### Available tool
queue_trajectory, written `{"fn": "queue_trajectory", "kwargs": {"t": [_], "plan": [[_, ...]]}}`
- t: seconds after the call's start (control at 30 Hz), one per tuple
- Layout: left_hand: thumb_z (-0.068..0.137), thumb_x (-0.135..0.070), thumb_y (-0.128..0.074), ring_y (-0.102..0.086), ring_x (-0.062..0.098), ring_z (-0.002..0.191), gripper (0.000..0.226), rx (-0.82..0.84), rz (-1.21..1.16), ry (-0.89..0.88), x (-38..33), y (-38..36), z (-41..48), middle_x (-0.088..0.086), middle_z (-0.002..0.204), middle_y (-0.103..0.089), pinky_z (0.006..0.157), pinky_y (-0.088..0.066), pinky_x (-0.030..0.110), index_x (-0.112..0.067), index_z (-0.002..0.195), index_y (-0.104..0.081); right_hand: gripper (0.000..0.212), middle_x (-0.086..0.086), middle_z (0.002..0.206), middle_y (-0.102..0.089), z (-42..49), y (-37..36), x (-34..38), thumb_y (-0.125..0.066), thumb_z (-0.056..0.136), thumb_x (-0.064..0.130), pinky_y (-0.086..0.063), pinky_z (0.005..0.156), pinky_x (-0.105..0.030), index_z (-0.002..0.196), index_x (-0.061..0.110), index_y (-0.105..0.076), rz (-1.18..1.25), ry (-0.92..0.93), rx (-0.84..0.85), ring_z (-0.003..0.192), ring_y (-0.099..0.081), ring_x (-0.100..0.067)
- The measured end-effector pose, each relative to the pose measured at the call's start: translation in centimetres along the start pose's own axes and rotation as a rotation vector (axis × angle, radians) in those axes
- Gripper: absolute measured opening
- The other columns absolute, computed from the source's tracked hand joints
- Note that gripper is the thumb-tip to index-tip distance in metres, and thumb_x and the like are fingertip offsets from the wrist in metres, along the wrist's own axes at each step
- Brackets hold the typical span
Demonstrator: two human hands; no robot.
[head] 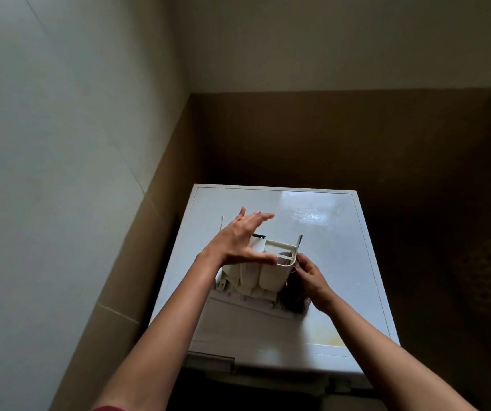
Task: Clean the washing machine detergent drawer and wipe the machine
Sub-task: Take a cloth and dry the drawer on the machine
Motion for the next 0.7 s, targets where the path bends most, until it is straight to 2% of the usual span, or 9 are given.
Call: {"fn": "queue_trajectory", "kwargs": {"t": [0.07, 0.13, 0.23, 0.27, 0.37, 0.43, 0.53, 0.6, 0.7], "plan": [[0.072, -0.079, -0.047, -0.011, 0.018, 0.145, 0.090, -0.223, -0.042, -0.028, 0.1, 0.8, -0.4, -0.001, 0.151, -0.034, 0.115, 0.002, 0.039, -0.022, 0.141, -0.040, 0.035, -0.004, 0.124, -0.064, 0.0, 0.0, -1.0, -0.047, 0.095, 0.032, -0.043, 0.102, -0.038, 0.124, 0.013, -0.058, -0.033, -0.020, 0.030, 0.120, -0.056, -0.023], [0.087, -0.067, -0.040, -0.027, 0.022, 0.143, 0.069, -0.566, 0.013, 0.008, 1.2, 1.4, -0.9, 0.005, 0.140, -0.051, 0.120, 0.001, 0.034, -0.014, 0.128, -0.052, 0.040, -0.005, 0.125, -0.064, -0.1, 0.2, -1.5, -0.048, 0.092, 0.034, -0.043, 0.103, -0.038, 0.124, 0.010, -0.057, -0.032, -0.046, 0.044, 0.121, -0.055, -0.022], [0.098, -0.040, -0.038, -0.041, 0.028, 0.132, 0.043, -0.870, -0.121, 0.295, 3.5, 0.8, -2.3, 0.011, 0.131, -0.055, 0.115, -0.024, 0.036, -0.009, 0.123, -0.052, 0.050, -0.010, 0.127, -0.061, -0.3, 1.1, -1.7, -0.059, 0.087, 0.041, -0.042, 0.103, -0.038, 0.124, 0.007, -0.057, -0.056, -0.128, 0.131, 0.119, -0.056, -0.025], [0.099, -0.033, -0.038, -0.045, 0.027, 0.127, 0.039, -0.864, -0.245, 0.381, 4.1, 0.4, -2.7, 0.012, 0.131, -0.053, 0.104, -0.036, 0.033, -0.008, 0.126, -0.050, 0.054, -0.014, 0.126, -0.060, -0.3, 1.5, -1.6, -0.064, 0.084, 0.042, -0.042, 0.100, -0.039, 0.124, 0.006, -0.057, -0.098, -0.168, 0.189, 0.115, -0.057, -0.026], [0.103, -0.022, -0.037, -0.054, 0.024, 0.116, 0.031, -0.723, -0.494, 0.502, 6.0, -1.3, -2.9, 0.009, 0.128, -0.056, 0.083, -0.038, 0.021, -0.008, 0.127, -0.049, 0.035, -0.019, 0.111, -0.066, 0.1, 3.0, -0.9, -0.062, 0.087, 0.029, -0.045, 0.090, -0.038, 0.113, 0.005, -0.063, -0.344, -0.233, 0.284, 0.098, -0.061, -0.022], [0.103, -0.023, -0.035, -0.056, 0.022, 0.112, 0.029, -0.643, -0.550, 0.515, 6.5, -1.8, -3.0, 0.001, 0.120, -0.060, 0.082, -0.039, 0.023, -0.012, 0.123, -0.053, 0.015, -0.011, 0.091, -0.069, 0.9, 4.0, 0.8, -0.056, 0.092, 0.017, -0.047, 0.081, -0.035, 0.098, 0.006, -0.065, -0.479, -0.191, 0.159, 0.085, -0.060, -0.019], [0.104, -0.031, -0.034, -0.054, 0.014, 0.114, 0.031, -0.516, -0.665, 0.538, 7.1, -2.9, -2.6, -0.006, 0.119, -0.059, 0.086, -0.038, 0.024, -0.020, 0.123, -0.055, 0.015, 0.003, 0.076, -0.068, 1.8, 3.8, 5.8, -0.052, 0.096, 0.013, -0.049, 0.066, -0.021, 0.096, 0.017, -0.066, -0.213, -0.053, -0.102, 0.075, -0.059, -0.017], [0.102, -0.039, -0.035, -0.051, 0.012, 0.120, 0.036, -0.471, -0.798, 0.554, 7.0, -3.5, -2.4, -0.004, 0.128, -0.058, 0.091, -0.038, 0.026, -0.023, 0.127, -0.054, 0.014, 0.001, 0.084, -0.070, 2.3, 2.8, 8.7, -0.054, 0.095, 0.021, -0.052, 0.073, -0.029, 0.101, 0.020, -0.068, -0.095, 0.021, -0.123, 0.079, -0.062, -0.020], [0.101, -0.042, -0.037, -0.049, 0.011, 0.121, 0.040, -0.460, -0.871, 0.547, 6.1, -3.4, -1.9, -0.007, 0.132, -0.053, 0.094, -0.037, 0.026, -0.020, 0.132, -0.051, 0.030, -0.005, 0.108, -0.067, 2.5, -0.5, 12.0, -0.058, 0.090, 0.030, -0.052, 0.088, -0.034, 0.118, 0.020, -0.064, -0.297, 0.107, 0.061, 0.097, -0.065, -0.020]]}}
Point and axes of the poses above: each hand's wrist, its own z-axis towards the middle knuckle, its own y-axis out of the back of the hand, x = y × z, the point moved 5 cm from there along z, towards the middle knuckle
